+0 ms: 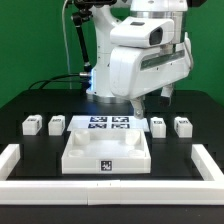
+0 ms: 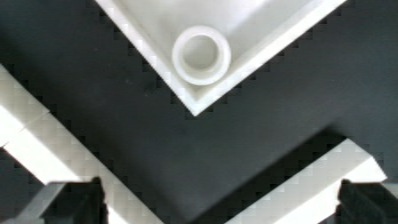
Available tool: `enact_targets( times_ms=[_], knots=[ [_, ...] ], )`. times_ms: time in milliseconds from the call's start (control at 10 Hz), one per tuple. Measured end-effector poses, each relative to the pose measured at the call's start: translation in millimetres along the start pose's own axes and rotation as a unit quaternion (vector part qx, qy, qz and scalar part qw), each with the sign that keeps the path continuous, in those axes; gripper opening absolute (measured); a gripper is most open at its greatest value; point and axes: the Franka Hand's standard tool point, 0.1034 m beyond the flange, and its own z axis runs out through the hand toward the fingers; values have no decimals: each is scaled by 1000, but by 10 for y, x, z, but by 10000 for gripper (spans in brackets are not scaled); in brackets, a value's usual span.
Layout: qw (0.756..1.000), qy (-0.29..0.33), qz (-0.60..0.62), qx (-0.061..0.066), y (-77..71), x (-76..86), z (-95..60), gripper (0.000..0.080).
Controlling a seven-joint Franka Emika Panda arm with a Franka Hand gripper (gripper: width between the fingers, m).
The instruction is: Assemble square table
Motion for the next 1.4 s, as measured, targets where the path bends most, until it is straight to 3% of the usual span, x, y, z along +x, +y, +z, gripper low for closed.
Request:
enact_targets(
  times_ms=[1400],
  knots=[
    [1000, 0, 0, 0, 0, 0, 1, 650]
  ],
)
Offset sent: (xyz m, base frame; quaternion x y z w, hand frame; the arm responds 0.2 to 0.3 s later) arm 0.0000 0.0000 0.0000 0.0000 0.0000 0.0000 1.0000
